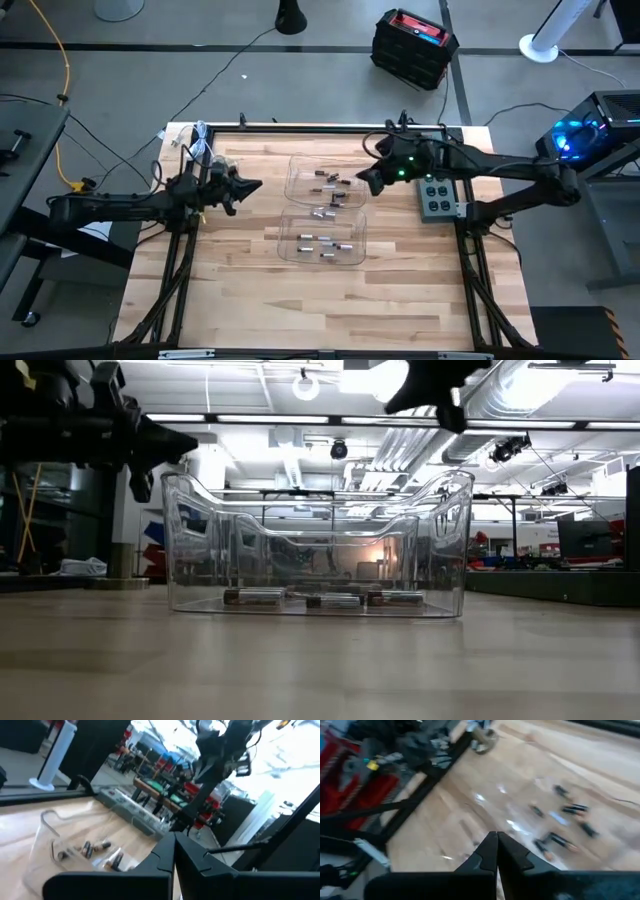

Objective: Sort batteries
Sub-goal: Return to home position

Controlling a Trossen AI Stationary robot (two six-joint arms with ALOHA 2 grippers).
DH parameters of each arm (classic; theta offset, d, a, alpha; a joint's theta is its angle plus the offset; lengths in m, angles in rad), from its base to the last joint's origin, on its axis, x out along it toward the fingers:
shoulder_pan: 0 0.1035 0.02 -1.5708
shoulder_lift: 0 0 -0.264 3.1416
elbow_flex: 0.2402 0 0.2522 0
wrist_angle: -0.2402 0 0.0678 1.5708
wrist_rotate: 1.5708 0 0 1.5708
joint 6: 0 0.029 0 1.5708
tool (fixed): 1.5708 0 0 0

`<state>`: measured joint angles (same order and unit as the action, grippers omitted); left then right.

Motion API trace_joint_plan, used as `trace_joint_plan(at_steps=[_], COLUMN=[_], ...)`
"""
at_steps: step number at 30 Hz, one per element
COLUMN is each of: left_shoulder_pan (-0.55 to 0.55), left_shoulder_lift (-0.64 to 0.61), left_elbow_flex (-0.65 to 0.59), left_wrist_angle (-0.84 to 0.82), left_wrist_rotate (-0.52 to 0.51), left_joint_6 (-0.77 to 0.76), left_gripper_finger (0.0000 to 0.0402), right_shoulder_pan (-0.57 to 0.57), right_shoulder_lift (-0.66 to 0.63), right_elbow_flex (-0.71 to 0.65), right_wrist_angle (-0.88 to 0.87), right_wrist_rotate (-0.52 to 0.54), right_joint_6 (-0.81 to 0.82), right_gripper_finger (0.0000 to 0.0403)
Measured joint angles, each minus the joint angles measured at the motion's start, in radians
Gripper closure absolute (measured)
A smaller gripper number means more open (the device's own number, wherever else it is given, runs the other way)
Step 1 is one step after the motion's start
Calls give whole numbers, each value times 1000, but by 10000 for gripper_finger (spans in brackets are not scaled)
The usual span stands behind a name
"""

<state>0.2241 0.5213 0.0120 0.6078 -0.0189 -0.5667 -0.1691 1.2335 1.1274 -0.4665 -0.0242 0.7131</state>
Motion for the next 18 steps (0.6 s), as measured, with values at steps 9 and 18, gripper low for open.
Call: trace_joint_plan(at_steps=[9,18], left_shoulder_pan=[0,0], left_shoulder_lift=[-1,-1], left_elbow_flex=[1,1], left_wrist_angle=[41,34], left_wrist_rotate=[-12,-12], left_joint_6=[-58,-58], left_gripper_finger=[401,401], right_shoulder_pan=[46,-178], right_shoulder_lift=[-172,-323], right_elbow_flex=[-230,-748], right_wrist_angle=[69,875], right_wrist_rotate=[25,-162], right_joint_6=[-11,-90], right_gripper_finger=[403,403])
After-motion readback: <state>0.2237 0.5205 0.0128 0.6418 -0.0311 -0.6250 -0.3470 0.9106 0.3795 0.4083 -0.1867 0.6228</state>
